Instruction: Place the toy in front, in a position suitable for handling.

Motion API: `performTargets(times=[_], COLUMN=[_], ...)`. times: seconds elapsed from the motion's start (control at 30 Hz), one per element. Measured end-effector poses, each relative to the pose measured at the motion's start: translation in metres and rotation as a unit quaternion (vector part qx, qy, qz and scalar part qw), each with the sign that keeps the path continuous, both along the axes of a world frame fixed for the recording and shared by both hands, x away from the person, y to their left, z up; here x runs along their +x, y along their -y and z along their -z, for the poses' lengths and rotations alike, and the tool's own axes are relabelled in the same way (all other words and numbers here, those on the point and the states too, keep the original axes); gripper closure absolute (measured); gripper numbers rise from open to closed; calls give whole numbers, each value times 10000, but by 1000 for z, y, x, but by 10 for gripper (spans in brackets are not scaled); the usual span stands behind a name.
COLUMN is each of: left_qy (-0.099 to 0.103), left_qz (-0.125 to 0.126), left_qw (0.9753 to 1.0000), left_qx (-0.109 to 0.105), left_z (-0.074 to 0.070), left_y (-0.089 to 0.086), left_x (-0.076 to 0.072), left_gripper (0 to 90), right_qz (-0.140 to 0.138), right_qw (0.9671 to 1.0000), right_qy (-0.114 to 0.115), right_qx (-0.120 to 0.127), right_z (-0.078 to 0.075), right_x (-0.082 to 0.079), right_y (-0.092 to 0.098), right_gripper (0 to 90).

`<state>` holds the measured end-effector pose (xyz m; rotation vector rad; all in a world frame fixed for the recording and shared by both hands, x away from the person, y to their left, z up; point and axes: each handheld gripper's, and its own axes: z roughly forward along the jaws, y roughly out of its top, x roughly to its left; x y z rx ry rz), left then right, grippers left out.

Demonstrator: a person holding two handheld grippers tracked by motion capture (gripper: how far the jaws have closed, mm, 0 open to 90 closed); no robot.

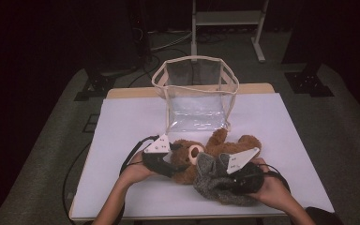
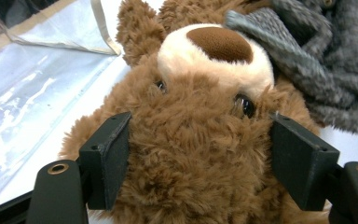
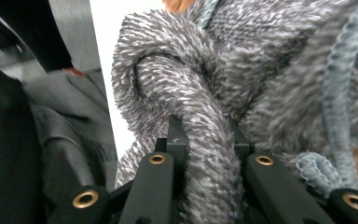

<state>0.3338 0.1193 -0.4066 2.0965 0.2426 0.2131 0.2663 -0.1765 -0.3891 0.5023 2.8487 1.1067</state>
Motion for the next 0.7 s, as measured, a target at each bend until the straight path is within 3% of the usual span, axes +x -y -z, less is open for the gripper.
performTargets(times=[0.07,0.2,0.3,0.4,0.53,0.7], left_qy=[-13,33,-25,-64,-40,11], left_qz=[0,26,12,0,-2,15], left_qw=[10000,10000,10000,10000,10000,10000], left_qx=[-18,51,20,-9,22,59], left_z=[0,-1,1,1,0,0], left_y=[0,1,0,-1,0,0], left_x=[0,-3,-2,0,-1,-3], left_gripper=[271,277,276,274,273,275], right_qz=[20,53,124,149,166,-75], right_qw=[9999,9991,9980,9956,9929,9920], right_qy=[13,303,549,787,1069,1194], right_qx=[127,281,295,490,495,404], right_z=[-4,-16,-12,-13,-21,-20], right_x=[2,10,10,5,5,11], right_y=[1,-7,-10,-8,-11,-31], right_gripper=[777,777,765,656,527,436])
